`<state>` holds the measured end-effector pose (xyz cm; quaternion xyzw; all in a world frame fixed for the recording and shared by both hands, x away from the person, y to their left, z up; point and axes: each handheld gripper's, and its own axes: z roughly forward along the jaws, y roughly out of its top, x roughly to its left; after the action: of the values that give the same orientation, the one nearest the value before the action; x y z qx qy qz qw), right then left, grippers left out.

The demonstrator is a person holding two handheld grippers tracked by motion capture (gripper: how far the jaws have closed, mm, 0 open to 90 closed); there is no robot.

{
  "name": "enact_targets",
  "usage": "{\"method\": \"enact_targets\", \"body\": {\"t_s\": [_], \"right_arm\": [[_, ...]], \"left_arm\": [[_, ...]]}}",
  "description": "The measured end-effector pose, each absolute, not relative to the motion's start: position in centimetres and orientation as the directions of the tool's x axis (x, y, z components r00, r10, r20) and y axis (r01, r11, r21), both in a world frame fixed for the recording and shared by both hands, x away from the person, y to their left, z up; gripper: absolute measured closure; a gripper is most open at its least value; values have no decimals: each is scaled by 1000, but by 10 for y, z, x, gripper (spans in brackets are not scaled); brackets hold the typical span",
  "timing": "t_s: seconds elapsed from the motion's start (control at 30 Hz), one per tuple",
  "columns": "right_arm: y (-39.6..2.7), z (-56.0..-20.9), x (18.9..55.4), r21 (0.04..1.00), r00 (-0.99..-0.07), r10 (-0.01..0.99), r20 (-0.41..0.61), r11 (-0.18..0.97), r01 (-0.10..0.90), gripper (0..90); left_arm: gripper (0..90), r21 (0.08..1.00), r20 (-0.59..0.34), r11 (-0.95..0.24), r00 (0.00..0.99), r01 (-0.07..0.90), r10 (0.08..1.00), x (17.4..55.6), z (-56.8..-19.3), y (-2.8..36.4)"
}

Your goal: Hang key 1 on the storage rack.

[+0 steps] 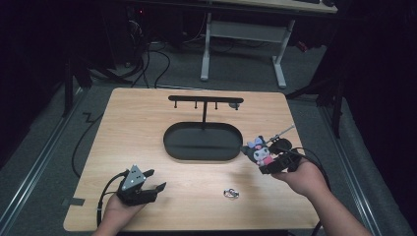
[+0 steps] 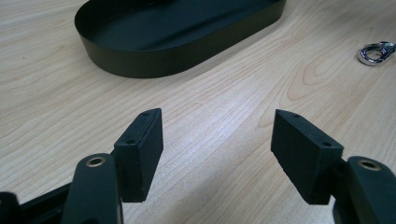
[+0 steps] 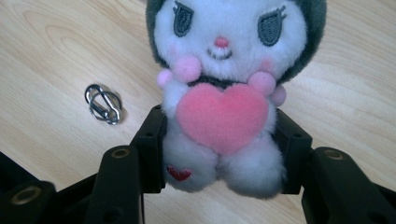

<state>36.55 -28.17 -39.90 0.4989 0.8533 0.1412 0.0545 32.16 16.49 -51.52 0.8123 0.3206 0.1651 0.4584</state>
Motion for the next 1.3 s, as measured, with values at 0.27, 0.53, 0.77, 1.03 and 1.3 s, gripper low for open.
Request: {"method": "enact_targets", "body": {"t_s": [0.27,0.53,0.77,1.03,1.3], "right_arm": [[-276,-386,379,308,-503,863,48,466,829,492],[-268,-374,389,320,-510,859,47,471,822,492],[-262,-365,396,328,-516,855,47,475,817,492],[-255,-353,402,322,-522,851,57,479,817,493],[-251,-343,410,340,-524,850,50,479,810,493]], "left_arm": [[349,853,-30,-370,741,369,670,322,-515,166],[348,851,-24,-376,743,366,669,322,-516,166],[347,851,-23,-377,744,365,668,322,-515,166],[346,852,-24,-376,744,364,668,322,-516,166],[346,852,-22,-378,746,363,665,323,-516,166]]}}
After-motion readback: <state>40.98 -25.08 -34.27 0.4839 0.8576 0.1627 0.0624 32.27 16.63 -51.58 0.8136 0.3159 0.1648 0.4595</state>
